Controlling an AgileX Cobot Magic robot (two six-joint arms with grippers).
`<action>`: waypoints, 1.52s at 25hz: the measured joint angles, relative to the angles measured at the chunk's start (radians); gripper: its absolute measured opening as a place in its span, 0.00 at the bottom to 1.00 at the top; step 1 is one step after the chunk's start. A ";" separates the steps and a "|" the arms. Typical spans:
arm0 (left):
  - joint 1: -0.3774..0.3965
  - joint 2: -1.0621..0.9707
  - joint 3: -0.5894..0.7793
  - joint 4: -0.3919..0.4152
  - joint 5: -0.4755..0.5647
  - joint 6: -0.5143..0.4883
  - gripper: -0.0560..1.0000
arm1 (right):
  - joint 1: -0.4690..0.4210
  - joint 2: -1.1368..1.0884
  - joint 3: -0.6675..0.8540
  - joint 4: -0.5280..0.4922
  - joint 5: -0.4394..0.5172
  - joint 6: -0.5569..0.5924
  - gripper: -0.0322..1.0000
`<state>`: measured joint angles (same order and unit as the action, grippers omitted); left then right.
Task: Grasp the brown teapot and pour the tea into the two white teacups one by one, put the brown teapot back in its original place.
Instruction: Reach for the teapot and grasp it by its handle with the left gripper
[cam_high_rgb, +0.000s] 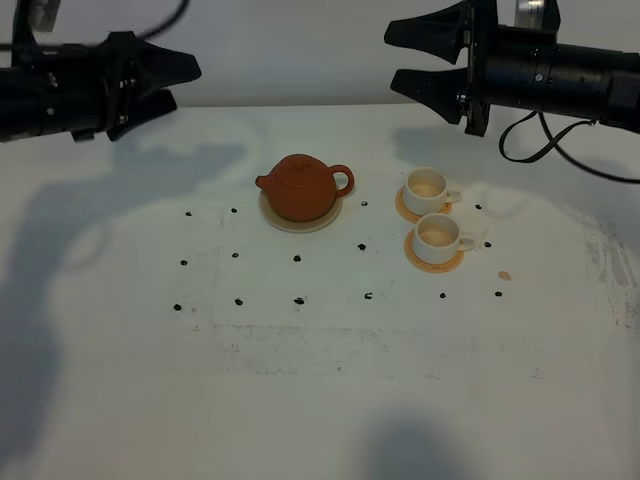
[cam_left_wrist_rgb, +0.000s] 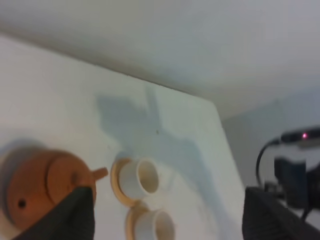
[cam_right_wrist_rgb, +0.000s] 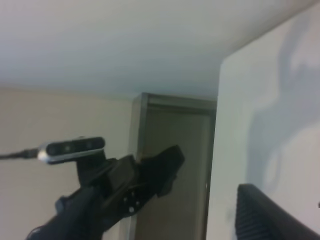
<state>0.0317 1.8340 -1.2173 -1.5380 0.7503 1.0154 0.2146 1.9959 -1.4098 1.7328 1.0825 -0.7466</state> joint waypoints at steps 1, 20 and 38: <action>0.000 -0.010 0.000 0.000 0.008 0.043 0.62 | 0.000 0.000 -0.012 -0.001 0.001 -0.028 0.55; 0.000 -0.424 0.000 0.783 -0.103 -0.244 0.62 | 0.000 -0.013 -0.408 -0.847 -0.001 0.121 0.55; 0.000 -0.523 0.000 1.018 -0.080 -0.494 0.62 | 0.000 -0.259 -0.410 -1.246 -0.104 0.252 0.52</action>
<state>0.0317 1.3112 -1.2173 -0.5199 0.6706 0.5209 0.2146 1.7367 -1.8196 0.4865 0.9782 -0.4946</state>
